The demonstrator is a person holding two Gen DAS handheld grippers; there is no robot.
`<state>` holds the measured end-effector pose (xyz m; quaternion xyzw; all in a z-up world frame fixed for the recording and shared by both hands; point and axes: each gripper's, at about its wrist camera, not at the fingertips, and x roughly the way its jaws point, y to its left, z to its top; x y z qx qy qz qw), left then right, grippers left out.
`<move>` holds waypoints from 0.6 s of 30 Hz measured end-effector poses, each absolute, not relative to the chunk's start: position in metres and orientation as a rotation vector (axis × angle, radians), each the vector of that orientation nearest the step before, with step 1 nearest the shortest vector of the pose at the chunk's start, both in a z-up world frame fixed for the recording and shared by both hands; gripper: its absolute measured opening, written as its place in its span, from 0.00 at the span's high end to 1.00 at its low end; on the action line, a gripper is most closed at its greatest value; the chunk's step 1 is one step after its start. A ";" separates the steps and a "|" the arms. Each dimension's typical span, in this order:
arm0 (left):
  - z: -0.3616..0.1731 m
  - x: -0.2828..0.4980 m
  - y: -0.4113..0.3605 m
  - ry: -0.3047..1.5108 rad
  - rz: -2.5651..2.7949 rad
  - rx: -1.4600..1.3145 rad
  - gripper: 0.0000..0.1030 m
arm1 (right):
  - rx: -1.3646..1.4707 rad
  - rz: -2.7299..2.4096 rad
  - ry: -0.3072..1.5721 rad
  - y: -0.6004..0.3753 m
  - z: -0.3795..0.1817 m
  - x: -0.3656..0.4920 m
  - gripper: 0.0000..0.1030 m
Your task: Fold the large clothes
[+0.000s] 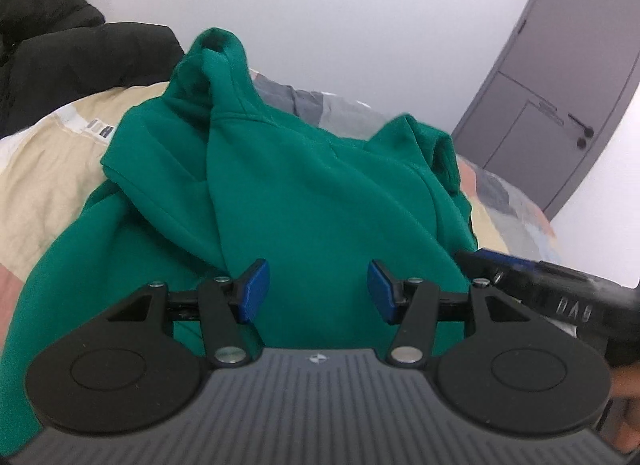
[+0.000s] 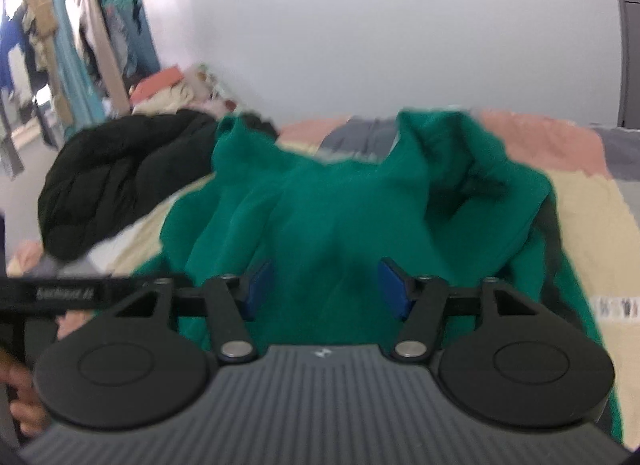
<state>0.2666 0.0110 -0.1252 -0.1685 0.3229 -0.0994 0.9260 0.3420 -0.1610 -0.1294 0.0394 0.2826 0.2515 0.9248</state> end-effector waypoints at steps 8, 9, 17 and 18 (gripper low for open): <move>-0.153 0.288 0.009 0.726 -0.208 -0.350 0.41 | -0.012 0.513 0.645 -0.146 -0.163 0.351 0.52; -0.156 0.290 0.009 0.740 -0.206 -0.348 0.42 | -0.018 0.506 0.660 -0.145 -0.168 0.354 0.52; -0.177 0.307 0.008 0.793 -0.203 -0.308 0.42 | -0.012 0.495 0.743 -0.138 -0.192 0.370 0.50; -0.177 0.309 0.009 0.792 -0.204 -0.309 0.42 | -0.009 0.495 0.747 -0.139 -0.193 0.372 0.50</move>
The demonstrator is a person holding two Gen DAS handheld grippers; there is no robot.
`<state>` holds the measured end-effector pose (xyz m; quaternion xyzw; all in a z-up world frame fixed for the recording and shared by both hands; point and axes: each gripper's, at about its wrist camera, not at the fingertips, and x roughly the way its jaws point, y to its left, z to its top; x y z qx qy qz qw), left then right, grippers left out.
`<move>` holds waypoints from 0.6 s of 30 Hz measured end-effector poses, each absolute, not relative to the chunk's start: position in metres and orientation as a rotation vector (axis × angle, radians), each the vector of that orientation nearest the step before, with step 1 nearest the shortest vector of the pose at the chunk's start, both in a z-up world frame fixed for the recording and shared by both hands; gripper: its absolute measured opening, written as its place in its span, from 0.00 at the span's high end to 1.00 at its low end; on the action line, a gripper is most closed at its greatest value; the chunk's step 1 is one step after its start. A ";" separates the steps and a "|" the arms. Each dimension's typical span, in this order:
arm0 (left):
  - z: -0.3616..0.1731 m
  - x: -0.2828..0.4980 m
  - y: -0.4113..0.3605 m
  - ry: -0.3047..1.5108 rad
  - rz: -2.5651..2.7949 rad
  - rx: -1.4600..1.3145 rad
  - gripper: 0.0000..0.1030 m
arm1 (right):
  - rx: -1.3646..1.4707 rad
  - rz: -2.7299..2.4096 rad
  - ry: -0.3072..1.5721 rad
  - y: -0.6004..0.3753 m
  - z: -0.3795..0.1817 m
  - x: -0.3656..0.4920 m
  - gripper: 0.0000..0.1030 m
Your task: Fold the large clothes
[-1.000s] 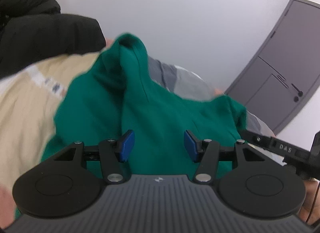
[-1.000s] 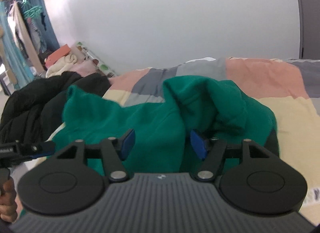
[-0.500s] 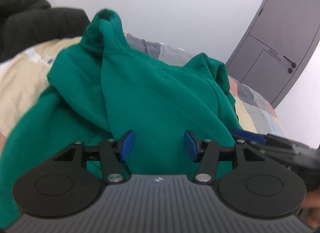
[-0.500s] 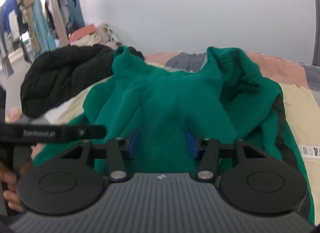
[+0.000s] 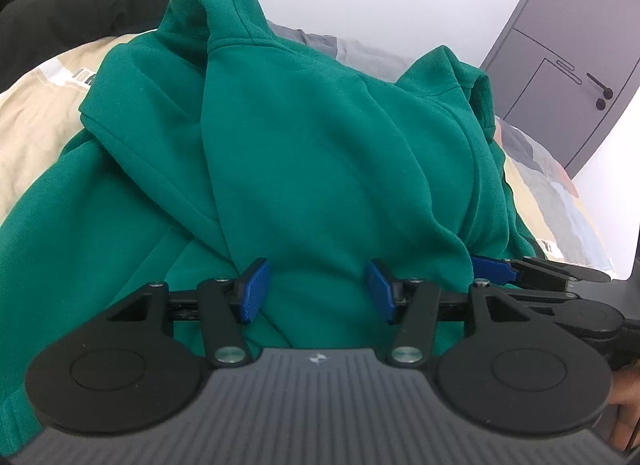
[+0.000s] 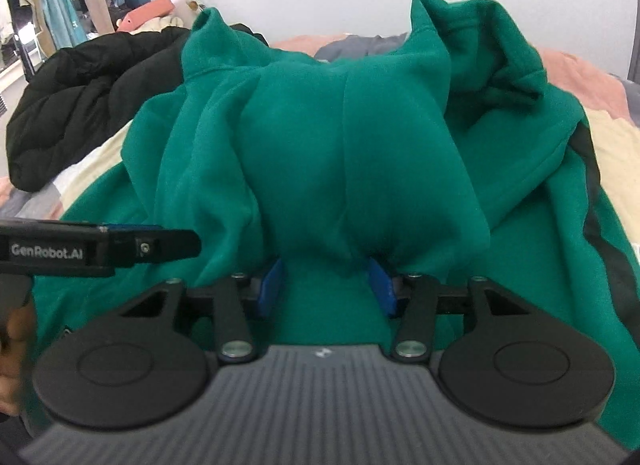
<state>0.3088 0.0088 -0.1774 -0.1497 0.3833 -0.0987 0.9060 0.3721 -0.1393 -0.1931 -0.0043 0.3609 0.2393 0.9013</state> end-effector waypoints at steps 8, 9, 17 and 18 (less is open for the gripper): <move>-0.164 0.289 0.024 0.758 -0.190 -0.333 0.37 | 0.056 0.486 0.783 -0.151 -0.182 0.369 0.51; -0.160 0.282 0.026 0.750 -0.181 -0.329 0.37 | 0.073 0.477 0.797 -0.155 -0.180 0.366 0.51; -0.140 0.232 0.039 0.729 -0.063 -0.294 0.35 | 0.140 0.373 0.787 -0.200 -0.151 0.326 0.50; -0.138 0.227 0.042 0.732 -0.050 -0.295 0.34 | 0.136 0.352 0.781 -0.206 -0.149 0.321 0.46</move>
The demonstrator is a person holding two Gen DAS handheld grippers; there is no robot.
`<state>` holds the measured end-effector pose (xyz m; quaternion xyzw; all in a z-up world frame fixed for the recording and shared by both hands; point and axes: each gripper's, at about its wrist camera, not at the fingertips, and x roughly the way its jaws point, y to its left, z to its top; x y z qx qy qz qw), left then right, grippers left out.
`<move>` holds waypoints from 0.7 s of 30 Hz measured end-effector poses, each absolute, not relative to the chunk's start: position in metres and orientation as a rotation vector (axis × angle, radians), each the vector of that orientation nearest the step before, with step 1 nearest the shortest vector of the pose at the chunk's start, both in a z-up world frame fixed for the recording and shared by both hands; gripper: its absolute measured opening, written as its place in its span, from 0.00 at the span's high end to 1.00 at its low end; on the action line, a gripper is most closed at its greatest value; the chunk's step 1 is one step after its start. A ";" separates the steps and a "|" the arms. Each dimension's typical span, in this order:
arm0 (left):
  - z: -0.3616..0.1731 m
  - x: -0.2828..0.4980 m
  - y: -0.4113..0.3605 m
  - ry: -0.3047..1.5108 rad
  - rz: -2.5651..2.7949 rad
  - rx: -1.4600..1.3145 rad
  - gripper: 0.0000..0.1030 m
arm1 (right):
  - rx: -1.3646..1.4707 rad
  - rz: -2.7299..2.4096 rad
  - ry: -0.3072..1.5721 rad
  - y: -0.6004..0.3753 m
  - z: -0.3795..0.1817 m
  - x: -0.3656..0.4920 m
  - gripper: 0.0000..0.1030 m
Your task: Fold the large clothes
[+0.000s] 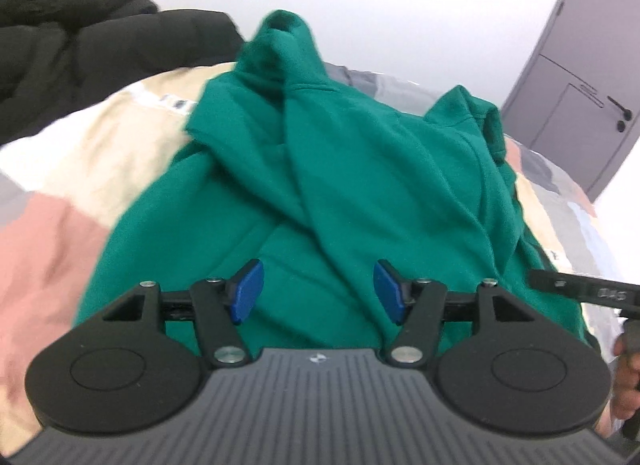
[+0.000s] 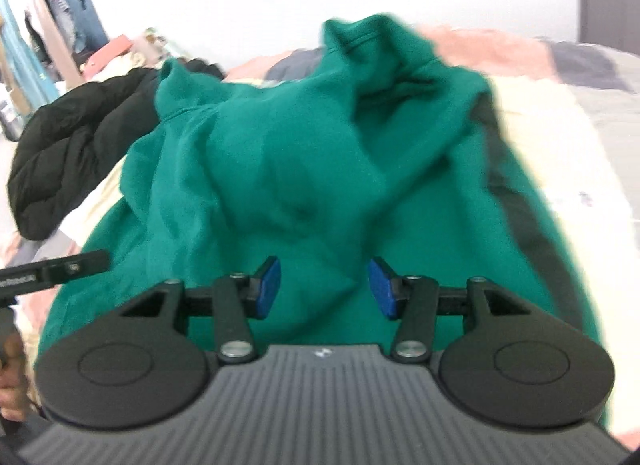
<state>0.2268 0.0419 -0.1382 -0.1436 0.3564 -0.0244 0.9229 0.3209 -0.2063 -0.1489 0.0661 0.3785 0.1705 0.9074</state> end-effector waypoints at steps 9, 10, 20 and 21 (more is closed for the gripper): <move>-0.141 0.200 0.084 0.773 0.150 -0.399 0.27 | 0.266 0.074 0.800 -0.280 -0.150 0.308 0.15; -0.141 0.199 0.091 0.774 0.169 -0.423 0.27 | 0.284 0.043 0.809 -0.286 -0.152 0.310 0.14; -0.160 0.195 0.152 0.810 0.303 -0.648 0.26 | 0.573 -0.180 0.927 -0.339 -0.190 0.325 0.14; -0.163 0.195 0.155 0.815 0.309 -0.671 0.26 | 0.621 -0.177 0.951 -0.344 -0.197 0.327 0.14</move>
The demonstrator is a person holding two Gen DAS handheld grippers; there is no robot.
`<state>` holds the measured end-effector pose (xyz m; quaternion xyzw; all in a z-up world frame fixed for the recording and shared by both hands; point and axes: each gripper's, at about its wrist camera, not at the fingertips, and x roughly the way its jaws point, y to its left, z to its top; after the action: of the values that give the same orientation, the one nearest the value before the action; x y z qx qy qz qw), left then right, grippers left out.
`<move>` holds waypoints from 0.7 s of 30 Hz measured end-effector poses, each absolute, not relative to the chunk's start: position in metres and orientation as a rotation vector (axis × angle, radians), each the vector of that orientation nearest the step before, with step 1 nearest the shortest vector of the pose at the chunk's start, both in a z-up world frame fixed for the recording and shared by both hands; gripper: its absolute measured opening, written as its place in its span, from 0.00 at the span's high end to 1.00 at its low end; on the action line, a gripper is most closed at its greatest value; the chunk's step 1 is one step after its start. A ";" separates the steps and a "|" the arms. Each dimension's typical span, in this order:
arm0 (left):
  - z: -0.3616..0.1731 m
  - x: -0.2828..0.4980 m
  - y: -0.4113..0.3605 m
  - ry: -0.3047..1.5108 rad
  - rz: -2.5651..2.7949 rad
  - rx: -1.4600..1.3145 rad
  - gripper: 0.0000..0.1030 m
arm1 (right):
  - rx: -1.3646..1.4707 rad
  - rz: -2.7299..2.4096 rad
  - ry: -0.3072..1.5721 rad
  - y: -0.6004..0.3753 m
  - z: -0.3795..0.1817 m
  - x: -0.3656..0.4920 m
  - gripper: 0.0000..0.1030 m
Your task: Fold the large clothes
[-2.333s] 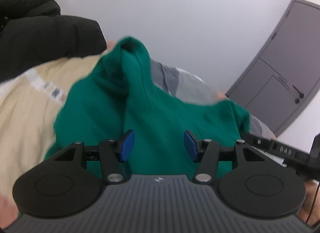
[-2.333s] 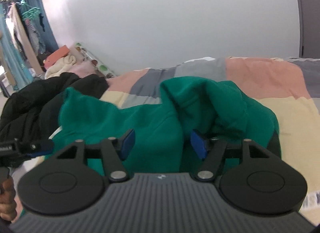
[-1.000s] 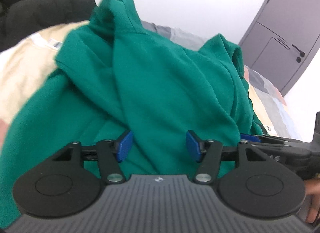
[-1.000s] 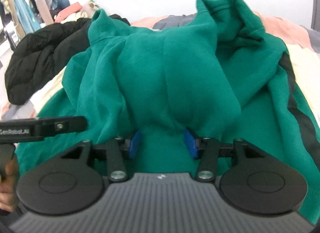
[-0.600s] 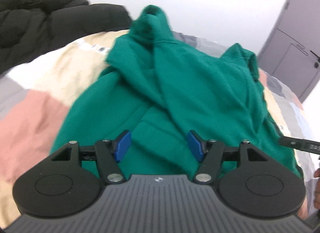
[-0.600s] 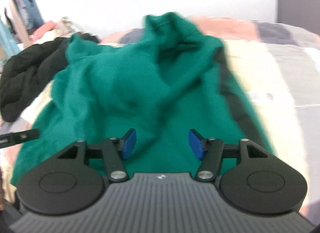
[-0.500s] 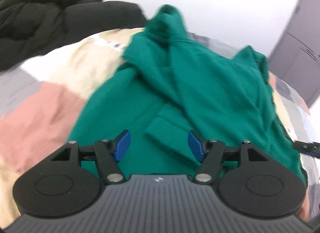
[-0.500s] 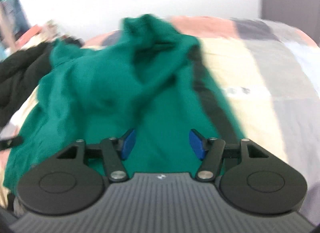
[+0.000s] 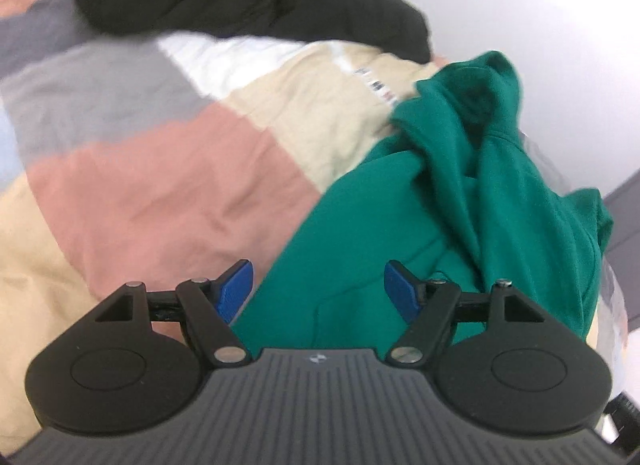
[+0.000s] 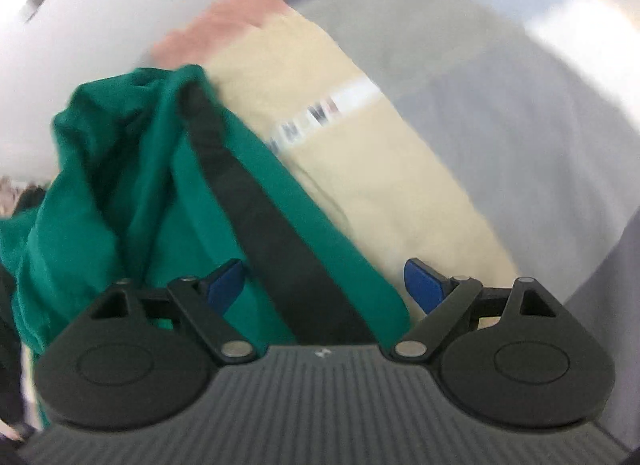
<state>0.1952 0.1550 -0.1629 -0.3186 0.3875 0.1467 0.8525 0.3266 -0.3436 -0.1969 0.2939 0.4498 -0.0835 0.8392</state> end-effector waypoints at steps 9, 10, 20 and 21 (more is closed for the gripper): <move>-0.187 0.195 0.177 0.866 0.204 -0.907 0.26 | 0.847 0.094 0.994 -0.334 -0.205 0.323 0.09; -0.187 0.194 0.177 0.860 0.174 -0.929 0.25 | 0.862 0.123 0.991 -0.333 -0.204 0.323 0.09; -0.191 0.208 0.143 0.915 0.084 -0.835 0.23 | 0.880 0.156 1.013 -0.322 -0.216 0.325 0.12; -0.192 0.208 0.139 0.914 0.082 -0.821 0.23 | 0.861 0.146 1.021 -0.320 -0.218 0.325 0.13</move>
<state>0.2077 0.1390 -0.1915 -0.3853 0.4286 0.0383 0.8163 0.3245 -0.3204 -0.2176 0.3989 0.4731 0.0677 0.7827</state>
